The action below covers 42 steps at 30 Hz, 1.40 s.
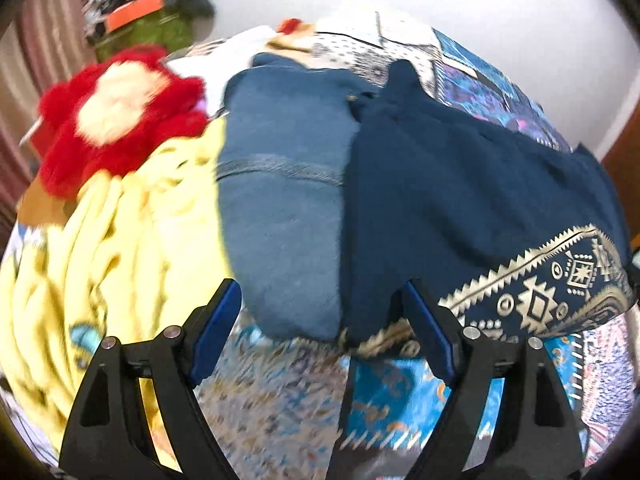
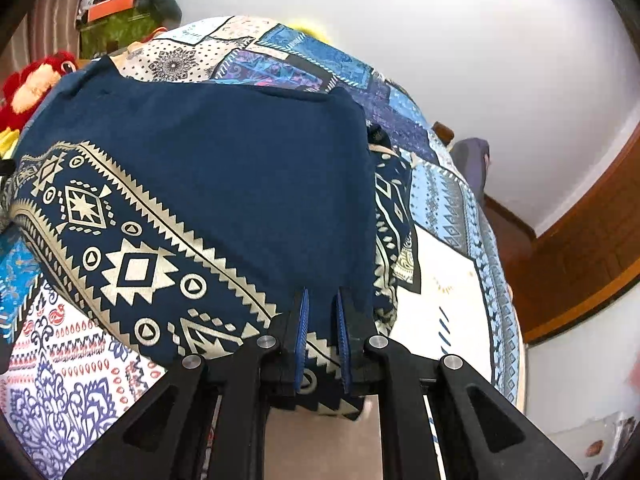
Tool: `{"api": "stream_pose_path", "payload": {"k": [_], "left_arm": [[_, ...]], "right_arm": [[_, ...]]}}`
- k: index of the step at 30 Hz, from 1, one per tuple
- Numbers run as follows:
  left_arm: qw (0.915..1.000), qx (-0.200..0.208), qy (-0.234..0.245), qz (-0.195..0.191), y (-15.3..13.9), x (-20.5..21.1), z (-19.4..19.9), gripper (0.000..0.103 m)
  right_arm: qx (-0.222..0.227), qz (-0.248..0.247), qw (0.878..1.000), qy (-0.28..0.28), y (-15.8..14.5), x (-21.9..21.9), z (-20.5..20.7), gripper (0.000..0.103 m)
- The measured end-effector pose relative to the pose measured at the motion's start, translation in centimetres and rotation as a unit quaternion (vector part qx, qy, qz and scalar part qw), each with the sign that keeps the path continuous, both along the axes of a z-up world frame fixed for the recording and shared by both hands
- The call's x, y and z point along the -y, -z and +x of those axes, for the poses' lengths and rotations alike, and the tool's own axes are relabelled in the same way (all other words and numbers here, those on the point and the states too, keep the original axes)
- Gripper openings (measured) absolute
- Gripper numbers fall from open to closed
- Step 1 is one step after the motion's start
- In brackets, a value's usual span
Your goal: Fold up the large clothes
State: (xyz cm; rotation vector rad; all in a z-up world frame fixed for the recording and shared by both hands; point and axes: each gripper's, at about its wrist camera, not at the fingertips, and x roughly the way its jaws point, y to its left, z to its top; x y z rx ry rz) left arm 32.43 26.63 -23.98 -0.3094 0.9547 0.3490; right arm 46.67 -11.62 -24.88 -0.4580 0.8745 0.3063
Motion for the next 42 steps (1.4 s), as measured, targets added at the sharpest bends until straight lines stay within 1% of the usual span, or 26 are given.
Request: {"api": "stream_pose_path", "payload": {"k": [3,5,7,8,9,10,11,12,13,14,16,18,21,23,25,26,27,29,31,33,36,37,38,39,40,42], "left_arm": [[0.9977,0.005,-0.001,-0.068,0.0,-0.4,-2.1,0.083],[0.9946,0.002,0.004,-0.104,0.4,-0.1,-2.6,0.083],[0.9892,0.006,0.010,-0.146,0.9,0.3,-3.1,0.083],[0.9854,0.010,0.011,-0.170,1.3,0.6,-3.2,0.083],[0.9818,0.012,0.013,-0.189,1.5,1.2,-2.9,0.083],[0.9787,0.015,0.016,-0.204,1.8,1.5,-2.8,0.083],[0.9753,0.017,0.019,-0.219,2.1,1.8,-2.5,0.083],[0.9714,0.020,0.020,-0.236,2.4,2.0,-2.2,0.083],[0.9662,0.024,0.020,-0.256,2.7,2.3,-1.8,0.083],[0.9597,0.030,0.019,-0.279,3.1,2.5,-1.4,0.083],[0.9504,0.037,0.023,-0.308,3.6,3.0,-0.8,0.083],[0.9416,0.046,0.019,-0.333,4.0,3.0,0.1,0.083],[0.9251,0.065,0.007,-0.374,4.9,2.8,1.4,0.083],[0.9202,0.067,0.001,-0.386,5.4,2.7,2.3,0.083],[0.9222,0.073,-0.004,-0.380,5.7,2.7,3.1,0.083],[0.9256,0.078,-0.005,-0.371,5.6,2.7,3.4,0.080],[0.9336,0.083,-0.008,-0.348,5.2,2.8,3.9,0.078],[0.9435,0.088,-0.010,-0.319,4.4,3.0,4.5,0.064],[0.9518,0.103,-0.010,-0.289,3.1,3.2,5.2,0.057],[0.9587,0.116,-0.008,-0.260,1.9,3.3,6.2,0.055],[0.9669,0.119,-0.017,-0.225,1.3,3.7,7.9,0.055],[0.9704,0.119,-0.023,-0.209,1.2,3.8,8.6,0.051],[0.9738,0.116,-0.027,-0.194,1.2,3.8,8.8,0.042],[0.9794,0.109,-0.030,-0.167,1.0,4.0,9.4,0.036],[0.9823,0.106,-0.029,-0.151,0.9,4.2,9.7,0.028],[0.9857,0.111,-0.024,-0.124,0.1,4.5,9.9,0.021]], "right_arm": [[0.010,-0.016,1.000,0.001,0.1,0.0,-0.2,0.008],[0.016,-0.022,1.000,0.002,0.0,0.1,-0.7,0.008],[0.016,-0.018,1.000,0.007,0.0,0.7,-1.2,0.008],[0.020,-0.028,0.999,0.018,0.0,1.1,-1.4,0.009],[0.022,-0.042,0.998,0.029,0.0,1.4,-1.2,0.013],[0.024,-0.047,0.998,0.035,-0.1,1.9,-1.3,0.046],[0.035,-0.058,0.996,0.053,-0.2,2.7,-1.5,0.083],[0.052,-0.063,0.994,0.067,-0.4,3.7,-1.7,0.091],[0.053,-0.060,0.994,0.070,-0.6,4.6,-1.9,0.092],[0.041,-0.052,0.995,0.070,-0.8,5.5,-2.0,0.092],[0.029,-0.038,0.996,0.071,-1.2,7.2,-2.6,0.092],[0.031,-0.032,0.997,0.069,-1.7,8.1,-3.2,0.092],[0.028,-0.011,0.998,0.062,-2.4,8.8,-4.0,0.092],[0.020,0.012,0.998,0.056,-2.9,8.7,-4.2,0.092],[-0.001,0.043,0.998,0.050,-3.1,8.2,-3.9,0.092],[-0.014,0.061,0.997,0.045,-3.1,7.8,-3.7,0.092],[-0.024,0.076,0.996,0.041,-3.1,7.3,-3.5,0.092],[-0.044,0.108,0.992,0.036,-3.2,6.4,-2.9,0.092],[-0.051,0.127,0.990,0.037,-3.3,5.3,-2.4,0.092],[-0.054,0.144,0.987,0.035,-3.6,4.3,-2.0,0.092],[-0.062,0.172,0.983,0.028,-4.1,2.6,-1.0,0.092],[-0.065,0.180,0.981,0.027,-4.3,2.1,-0.7,0.092],[-0.069,0.190,0.979,0.026,-4.6,1.3,-0.3,0.092],[-0.070,0.196,0.978,0.024,-4.8,0.8,0.0,0.092],[-0.072,0.203,0.976,0.023,-5.0,0.1,0.3,0.092],[-0.078,0.215,0.973,0.020,-5.2,-1.4,0.9,0.092]]}}
